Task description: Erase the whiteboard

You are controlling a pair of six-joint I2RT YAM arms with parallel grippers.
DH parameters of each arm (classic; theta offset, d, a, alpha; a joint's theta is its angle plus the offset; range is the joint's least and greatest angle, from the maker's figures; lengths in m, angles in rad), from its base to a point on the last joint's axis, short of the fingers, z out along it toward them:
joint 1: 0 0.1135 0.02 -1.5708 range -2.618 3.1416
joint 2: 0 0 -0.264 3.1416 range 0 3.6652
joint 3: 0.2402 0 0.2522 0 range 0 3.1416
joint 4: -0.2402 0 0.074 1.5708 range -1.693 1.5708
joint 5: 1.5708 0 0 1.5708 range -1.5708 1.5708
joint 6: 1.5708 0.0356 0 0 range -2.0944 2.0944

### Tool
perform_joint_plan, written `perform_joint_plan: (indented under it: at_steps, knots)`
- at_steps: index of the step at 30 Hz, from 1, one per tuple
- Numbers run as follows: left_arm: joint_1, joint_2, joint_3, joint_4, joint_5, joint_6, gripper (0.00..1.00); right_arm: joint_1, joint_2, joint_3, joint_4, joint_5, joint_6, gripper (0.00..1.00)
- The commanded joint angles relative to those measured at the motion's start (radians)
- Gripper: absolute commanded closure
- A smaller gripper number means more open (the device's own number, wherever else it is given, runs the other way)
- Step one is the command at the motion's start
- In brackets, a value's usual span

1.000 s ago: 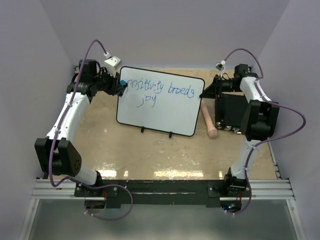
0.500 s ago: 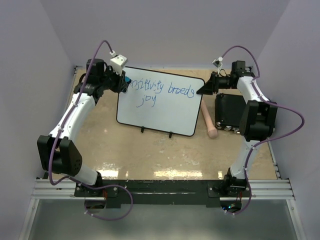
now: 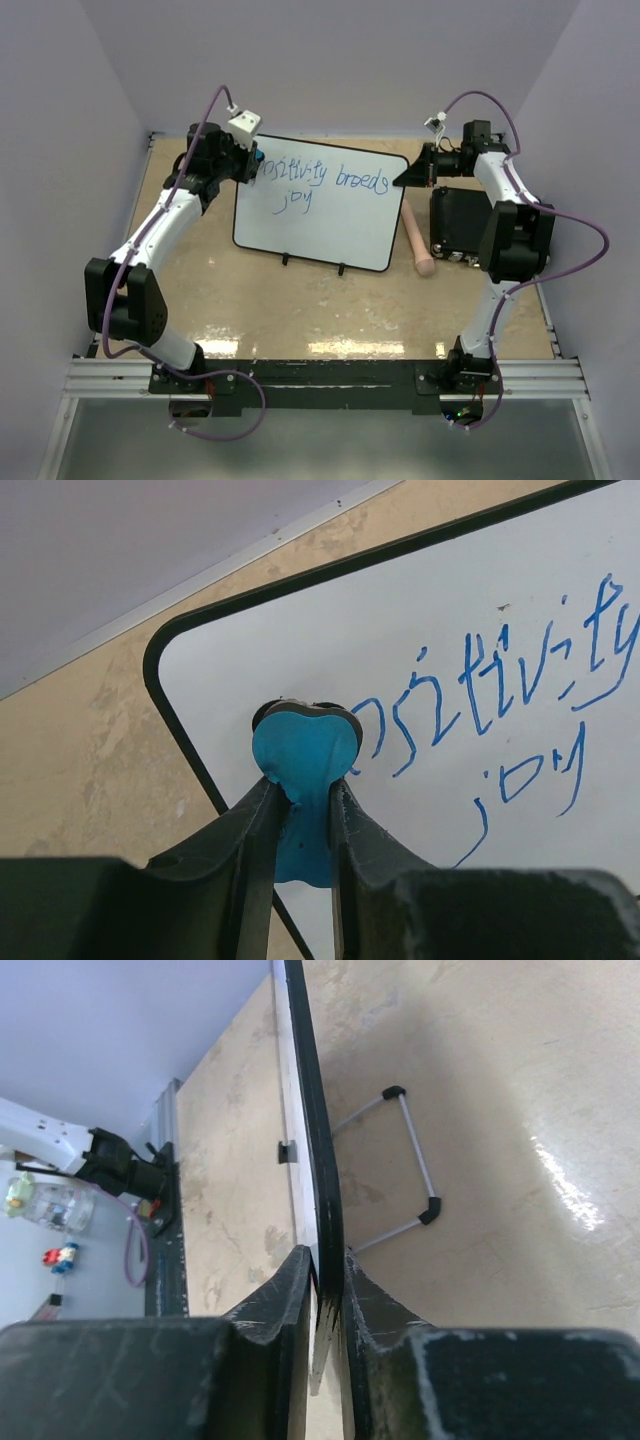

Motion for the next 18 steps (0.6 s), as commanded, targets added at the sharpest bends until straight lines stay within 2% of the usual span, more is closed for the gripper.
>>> perform_joint_plan:
  at_steps: [1,6,9,12,14,18]
  knots:
    - [-0.005,0.012,-0.009,0.098,-0.03,0.001,1.0,0.002,-0.057,0.034,-0.002,0.0,0.005,0.89]
    - [-0.007,0.021,0.009,0.091,-0.039,0.016,1.0,0.002,-0.037,0.065,-0.071,0.004,-0.037,1.0]
    - [-0.004,0.012,0.008,0.082,-0.039,0.029,1.0,0.002,-0.042,0.062,-0.071,0.0,-0.043,1.0]
    - [0.007,0.009,0.006,0.069,-0.024,0.035,1.0,0.002,-0.043,0.06,-0.073,-0.004,-0.043,0.96]
    - [0.027,0.012,0.014,0.057,-0.01,0.029,1.0,0.002,-0.043,0.057,-0.073,-0.003,-0.04,1.0]
    - [0.073,0.041,0.049,0.043,0.042,0.032,1.0,0.002,-0.032,0.057,-0.074,0.0,-0.044,1.0]
